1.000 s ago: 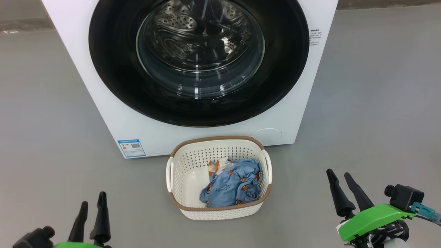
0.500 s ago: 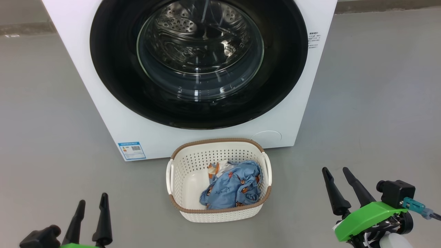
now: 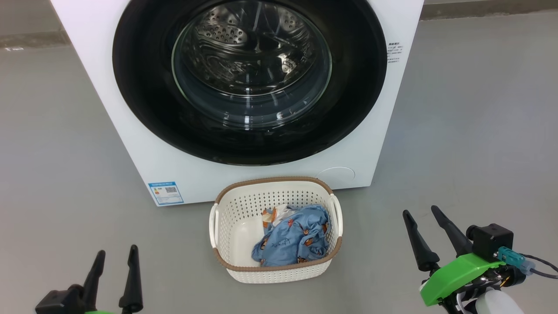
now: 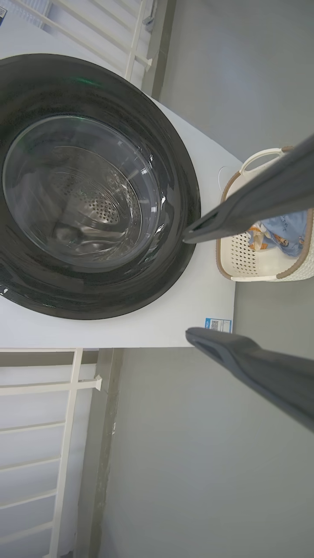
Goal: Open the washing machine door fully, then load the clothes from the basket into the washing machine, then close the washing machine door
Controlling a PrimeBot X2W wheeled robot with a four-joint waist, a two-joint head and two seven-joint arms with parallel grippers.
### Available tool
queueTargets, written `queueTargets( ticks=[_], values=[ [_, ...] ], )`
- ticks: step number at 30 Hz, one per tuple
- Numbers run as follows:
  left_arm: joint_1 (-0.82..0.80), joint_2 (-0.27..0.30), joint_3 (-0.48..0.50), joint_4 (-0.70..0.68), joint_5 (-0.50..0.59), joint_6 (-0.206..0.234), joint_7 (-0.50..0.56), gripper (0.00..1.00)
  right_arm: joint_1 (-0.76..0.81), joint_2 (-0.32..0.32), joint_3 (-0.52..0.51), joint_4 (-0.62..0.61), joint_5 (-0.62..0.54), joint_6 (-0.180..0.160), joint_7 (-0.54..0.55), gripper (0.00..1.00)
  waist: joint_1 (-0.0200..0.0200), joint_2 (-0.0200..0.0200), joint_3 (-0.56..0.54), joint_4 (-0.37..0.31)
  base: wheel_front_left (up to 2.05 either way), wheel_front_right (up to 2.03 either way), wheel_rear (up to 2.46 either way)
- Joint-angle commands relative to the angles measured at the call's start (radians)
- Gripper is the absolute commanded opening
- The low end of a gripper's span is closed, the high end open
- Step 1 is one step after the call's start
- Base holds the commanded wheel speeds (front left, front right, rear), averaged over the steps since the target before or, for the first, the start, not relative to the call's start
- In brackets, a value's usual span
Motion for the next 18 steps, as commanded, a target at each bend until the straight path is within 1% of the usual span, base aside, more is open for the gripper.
queueTargets(
  ticks=[1, 9, 18],
  values=[
    [-0.017, 0.017, 0.034, -0.028, 0.045, -0.006, -0.019, 1.00, -0.046, -0.014, 0.022, -0.019, -0.044, -0.001, -0.020, 1.00, 0.0000, -0.0001, 0.000, 0.000, 0.00, 0.00, 0.00],
    [-0.018, 0.016, 0.044, -0.033, 0.129, -0.007, -0.039, 1.00, -0.052, -0.012, 0.007, -0.022, -0.134, -0.001, -0.040, 1.00, 0.0000, -0.0001, 0.001, 0.000, 0.00, 0.00, 0.00],
    [-0.018, 0.010, 0.071, -0.042, 0.237, 0.003, -0.065, 1.00, -0.059, 0.006, -0.043, -0.031, -0.249, -0.001, -0.066, 1.00, -0.0001, -0.0001, 0.004, -0.002, 0.00, 0.00, 0.00]
  ],
)
